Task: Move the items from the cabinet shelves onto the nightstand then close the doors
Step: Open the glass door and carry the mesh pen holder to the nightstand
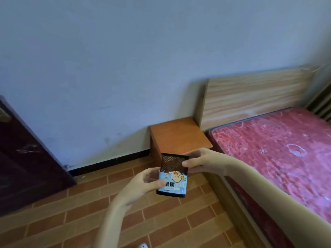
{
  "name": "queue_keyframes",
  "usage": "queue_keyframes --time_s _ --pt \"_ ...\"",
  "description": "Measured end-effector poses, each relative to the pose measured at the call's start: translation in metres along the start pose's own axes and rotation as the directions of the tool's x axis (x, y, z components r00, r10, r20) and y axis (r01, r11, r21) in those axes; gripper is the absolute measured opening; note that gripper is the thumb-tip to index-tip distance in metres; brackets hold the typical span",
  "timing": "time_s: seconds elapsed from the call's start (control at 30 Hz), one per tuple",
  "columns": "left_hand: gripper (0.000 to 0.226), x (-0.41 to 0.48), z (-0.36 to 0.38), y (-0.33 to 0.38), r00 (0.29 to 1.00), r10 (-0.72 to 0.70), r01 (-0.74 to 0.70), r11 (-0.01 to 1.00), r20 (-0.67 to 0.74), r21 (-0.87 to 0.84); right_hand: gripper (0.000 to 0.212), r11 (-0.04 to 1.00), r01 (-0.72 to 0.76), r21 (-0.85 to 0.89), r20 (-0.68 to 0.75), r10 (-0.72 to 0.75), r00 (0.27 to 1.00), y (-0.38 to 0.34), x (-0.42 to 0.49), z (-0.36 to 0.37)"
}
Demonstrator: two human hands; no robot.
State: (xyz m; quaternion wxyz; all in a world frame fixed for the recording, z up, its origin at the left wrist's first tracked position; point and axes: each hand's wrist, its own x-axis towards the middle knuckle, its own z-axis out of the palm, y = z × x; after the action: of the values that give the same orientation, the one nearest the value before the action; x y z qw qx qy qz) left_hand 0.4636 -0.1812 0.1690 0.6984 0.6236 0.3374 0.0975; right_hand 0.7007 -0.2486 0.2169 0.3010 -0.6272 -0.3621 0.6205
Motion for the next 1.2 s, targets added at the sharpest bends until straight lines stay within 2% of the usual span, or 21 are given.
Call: queue_keyframes --time_s 0.1,0.2,0.3,0.37,0.43,0.5,0.63,0.73,0.87,1.0,1.13,1.2 --pt "0.076 0.038 -0.017 0.000 1.000 -0.008 0.008 1.000 -0.014 -0.001 0.030 0.998 -0.033 -0.046 -0.003 0.033 0.999 -0.013 0.036 -0.022" --pt "0.075 0.081 -0.043 0.005 1.000 -0.003 0.003 1.000 -0.001 0.007 0.047 1.000 -0.013 -0.028 -0.047 0.012 0.999 -0.029 0.081 -0.042" --pt "0.072 0.130 -0.077 0.012 1.000 0.002 -0.002 1.000 -0.027 -0.004 0.051 0.999 0.008 -0.041 -0.086 -0.012 0.996 -0.052 0.128 -0.061" --pt "0.075 0.164 -0.100 0.016 0.997 0.002 0.000 1.000 -0.072 0.018 0.055 0.995 0.031 -0.094 -0.124 -0.042 0.991 -0.072 0.160 -0.075" --pt "0.075 0.195 -0.121 0.019 0.993 -0.009 0.022 0.993 -0.121 0.112 0.061 0.980 0.049 -0.193 -0.168 -0.082 0.982 -0.090 0.192 -0.090" --pt "0.067 0.227 -0.141 0.024 0.993 -0.010 0.031 0.985 -0.121 0.171 0.065 0.969 0.067 -0.236 -0.183 -0.112 0.977 -0.100 0.225 -0.105" --pt "0.048 0.288 -0.168 0.028 0.986 -0.038 0.063 0.986 -0.161 0.155 0.070 0.974 0.065 -0.216 -0.246 -0.119 0.962 -0.107 0.285 -0.125" --pt "0.050 0.330 -0.185 0.021 0.979 -0.062 0.108 0.965 -0.192 0.238 0.076 0.968 0.058 -0.244 -0.264 -0.123 0.957 -0.099 0.331 -0.146" --pt "0.060 0.390 -0.197 -0.014 0.963 -0.131 0.218 0.890 -0.234 0.400 0.077 0.963 0.041 -0.265 -0.318 -0.128 0.939 -0.083 0.396 -0.181" --pt "0.072 0.454 -0.190 -0.072 0.929 -0.170 0.344 0.725 -0.330 0.597 0.076 0.959 0.038 -0.282 -0.321 -0.131 0.938 -0.058 0.468 -0.215" --pt "0.076 0.519 -0.169 -0.127 0.928 -0.138 0.351 0.642 -0.347 0.682 0.078 0.937 0.036 -0.347 -0.294 -0.145 0.945 -0.023 0.541 -0.242" --pt "0.076 0.552 -0.159 -0.154 0.916 -0.114 0.363 0.642 -0.385 0.675 0.075 0.930 0.053 -0.364 -0.277 -0.163 0.947 -0.002 0.575 -0.251"
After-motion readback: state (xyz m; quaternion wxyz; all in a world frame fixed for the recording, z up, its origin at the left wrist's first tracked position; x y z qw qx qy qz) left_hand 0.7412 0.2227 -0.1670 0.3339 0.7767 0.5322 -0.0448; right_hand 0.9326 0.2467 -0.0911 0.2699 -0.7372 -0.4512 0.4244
